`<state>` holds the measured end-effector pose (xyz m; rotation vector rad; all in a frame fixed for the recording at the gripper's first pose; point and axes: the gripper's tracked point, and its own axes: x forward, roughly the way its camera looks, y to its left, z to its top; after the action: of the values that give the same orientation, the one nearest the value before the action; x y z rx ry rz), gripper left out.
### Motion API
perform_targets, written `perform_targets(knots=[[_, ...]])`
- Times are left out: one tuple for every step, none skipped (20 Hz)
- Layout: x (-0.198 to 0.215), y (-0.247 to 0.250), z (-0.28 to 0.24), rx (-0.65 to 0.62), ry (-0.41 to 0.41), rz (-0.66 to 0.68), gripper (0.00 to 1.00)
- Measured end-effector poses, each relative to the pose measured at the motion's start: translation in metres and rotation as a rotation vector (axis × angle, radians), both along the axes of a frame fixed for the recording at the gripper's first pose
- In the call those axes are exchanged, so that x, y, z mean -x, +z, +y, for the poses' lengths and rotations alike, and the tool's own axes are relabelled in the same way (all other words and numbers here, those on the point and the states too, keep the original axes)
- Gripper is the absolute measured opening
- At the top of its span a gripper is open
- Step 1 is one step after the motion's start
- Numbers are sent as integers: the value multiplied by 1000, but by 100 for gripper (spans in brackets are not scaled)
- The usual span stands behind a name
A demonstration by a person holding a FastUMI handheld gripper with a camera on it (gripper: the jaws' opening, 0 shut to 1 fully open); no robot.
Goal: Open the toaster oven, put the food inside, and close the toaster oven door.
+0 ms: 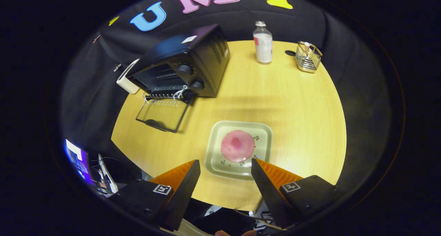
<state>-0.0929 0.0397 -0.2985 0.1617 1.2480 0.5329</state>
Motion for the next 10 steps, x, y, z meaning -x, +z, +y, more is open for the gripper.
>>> perform_targets(knots=[[-4,-11,-8,5,7,19,98],[-10,-23,-16,4,16,44,98],[-10,-33,-21,1,20,77,97],[-14,-44,-25,-1,18,111,97],[-15,-55,-28,0,18,144,94],[-17,-65,-30,1,20,172,92],[-18,-73,-31,1,23,196,91],[-21,-81,-30,-1,26,218,91],[-20,-88,-29,0,34,239,85],[-21,-95,-29,4,42,254,83]])
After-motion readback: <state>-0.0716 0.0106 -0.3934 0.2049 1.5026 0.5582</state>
